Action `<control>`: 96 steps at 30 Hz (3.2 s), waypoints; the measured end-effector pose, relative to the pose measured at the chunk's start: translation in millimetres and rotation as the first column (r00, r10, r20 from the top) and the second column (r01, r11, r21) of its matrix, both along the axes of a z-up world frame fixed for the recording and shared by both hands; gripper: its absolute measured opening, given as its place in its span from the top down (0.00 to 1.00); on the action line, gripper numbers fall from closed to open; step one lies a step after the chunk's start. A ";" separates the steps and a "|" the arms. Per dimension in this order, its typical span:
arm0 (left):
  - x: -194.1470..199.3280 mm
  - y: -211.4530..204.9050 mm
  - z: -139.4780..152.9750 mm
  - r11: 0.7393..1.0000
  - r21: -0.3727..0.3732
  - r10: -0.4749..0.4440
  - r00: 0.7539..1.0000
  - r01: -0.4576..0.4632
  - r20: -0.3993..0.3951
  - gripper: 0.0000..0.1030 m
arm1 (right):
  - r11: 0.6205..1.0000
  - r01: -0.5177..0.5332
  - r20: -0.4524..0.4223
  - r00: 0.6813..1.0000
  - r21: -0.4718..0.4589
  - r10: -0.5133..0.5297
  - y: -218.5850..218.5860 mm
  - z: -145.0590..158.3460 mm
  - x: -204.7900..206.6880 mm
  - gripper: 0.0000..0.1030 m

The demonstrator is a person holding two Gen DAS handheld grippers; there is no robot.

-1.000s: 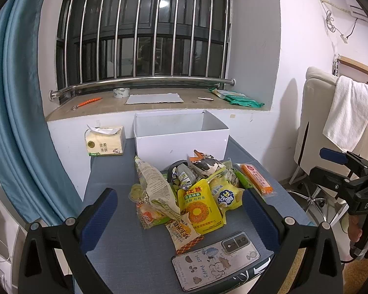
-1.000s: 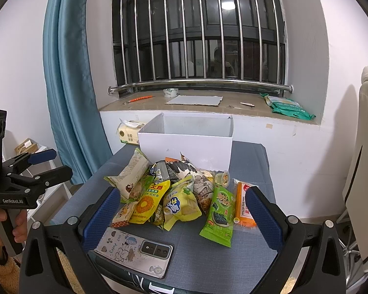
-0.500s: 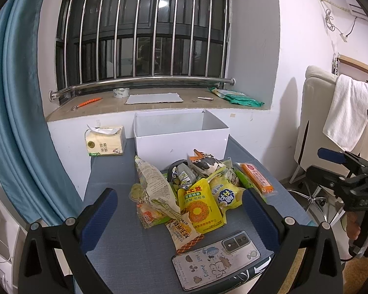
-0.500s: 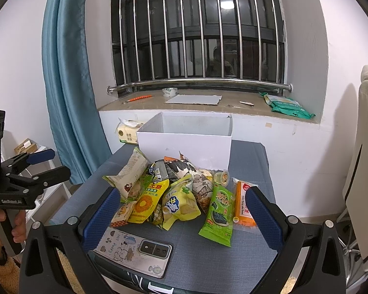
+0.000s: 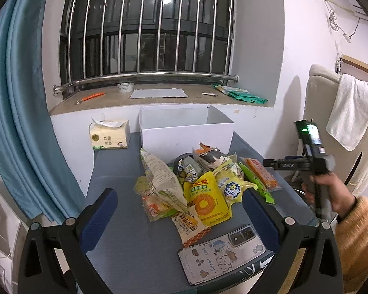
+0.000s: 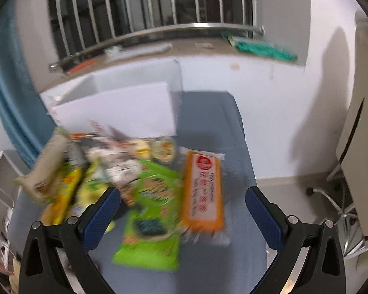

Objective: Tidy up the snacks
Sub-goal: 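Grasp the orange flying-cake package with the right tool, then grasp the long beige printed snack bag with the left tool while the right tool lifts the orange package, then lower both held snacks into the white box and open both tools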

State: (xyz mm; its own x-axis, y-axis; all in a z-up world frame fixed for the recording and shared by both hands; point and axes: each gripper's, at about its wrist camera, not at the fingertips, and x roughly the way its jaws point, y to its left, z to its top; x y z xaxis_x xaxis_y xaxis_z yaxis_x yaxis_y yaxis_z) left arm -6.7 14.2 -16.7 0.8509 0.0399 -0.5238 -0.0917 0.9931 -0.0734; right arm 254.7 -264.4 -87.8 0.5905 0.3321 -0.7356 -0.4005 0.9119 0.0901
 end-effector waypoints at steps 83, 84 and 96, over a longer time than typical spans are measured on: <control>371.1 87.9 -11.7 0.999 -0.003 0.048 0.972 -0.051 -0.231 0.00 | 0.984 -0.035 -0.041 0.998 0.172 0.043 134.7 81.9 204.0 0.00; 367.6 87.8 -11.3 0.999 0.003 0.054 0.974 -0.054 -0.222 0.00 | 0.983 -0.027 -0.025 0.999 0.184 0.033 132.0 82.9 201.4 0.00; 278.6 74.6 34.8 1.000 -0.016 -0.014 1.000 0.014 -0.028 0.00 | 0.972 -0.120 0.167 0.982 0.204 0.086 103.3 118.7 125.8 0.00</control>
State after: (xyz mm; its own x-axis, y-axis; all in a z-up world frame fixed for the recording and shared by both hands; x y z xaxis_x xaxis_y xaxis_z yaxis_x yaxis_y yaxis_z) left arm 272.0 88.8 18.1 0.8365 0.0197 -0.5476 -0.0800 0.9930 -0.0864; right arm 380.6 -161.1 30.9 0.6470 0.5355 -0.5429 -0.5154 0.8318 0.2062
